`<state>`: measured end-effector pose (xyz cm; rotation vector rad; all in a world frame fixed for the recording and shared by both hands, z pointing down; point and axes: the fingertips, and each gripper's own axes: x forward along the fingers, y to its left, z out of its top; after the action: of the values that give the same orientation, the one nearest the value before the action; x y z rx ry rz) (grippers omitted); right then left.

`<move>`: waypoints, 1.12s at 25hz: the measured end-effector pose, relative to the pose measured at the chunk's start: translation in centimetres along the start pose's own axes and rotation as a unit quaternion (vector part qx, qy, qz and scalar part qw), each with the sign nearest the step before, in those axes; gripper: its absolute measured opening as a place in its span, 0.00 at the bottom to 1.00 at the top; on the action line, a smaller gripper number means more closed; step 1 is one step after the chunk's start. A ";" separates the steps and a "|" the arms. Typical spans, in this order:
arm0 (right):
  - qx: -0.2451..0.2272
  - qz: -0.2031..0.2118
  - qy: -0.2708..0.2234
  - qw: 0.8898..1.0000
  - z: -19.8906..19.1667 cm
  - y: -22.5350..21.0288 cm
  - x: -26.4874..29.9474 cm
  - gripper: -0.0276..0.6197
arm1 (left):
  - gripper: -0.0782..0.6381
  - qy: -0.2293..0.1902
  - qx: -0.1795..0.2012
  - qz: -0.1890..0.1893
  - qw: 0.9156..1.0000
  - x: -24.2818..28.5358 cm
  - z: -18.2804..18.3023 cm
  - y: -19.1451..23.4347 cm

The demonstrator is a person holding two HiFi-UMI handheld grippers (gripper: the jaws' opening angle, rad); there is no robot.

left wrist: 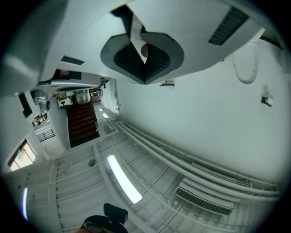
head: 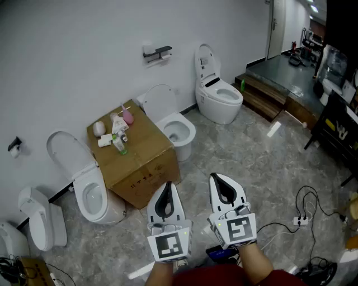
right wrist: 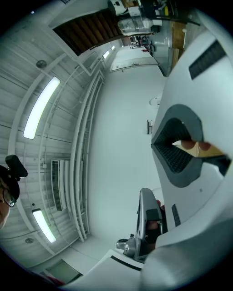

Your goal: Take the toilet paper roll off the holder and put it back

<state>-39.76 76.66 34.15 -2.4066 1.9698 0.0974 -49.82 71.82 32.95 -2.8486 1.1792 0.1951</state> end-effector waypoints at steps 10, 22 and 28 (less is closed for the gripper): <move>0.002 -0.004 -0.006 1.000 -0.3 -4.2 -0.7 0.06 | 0.12 0.015 -0.008 -0.005 1.000 1.6 -1.3 -3.4; 0.024 0.019 -0.015 0.999 -1.3 -11.9 -1.1 0.06 | 0.12 0.020 -0.011 0.001 1.000 5.3 -2.9 -10.4; 0.028 0.020 -0.007 0.999 -2.0 -14.9 0.1 0.06 | 0.12 0.042 -0.033 0.010 0.999 7.7 -4.2 -11.5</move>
<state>-25.13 79.38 35.90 -2.3257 1.9881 0.0585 -35.90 74.19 36.03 -2.9297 1.2390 0.1168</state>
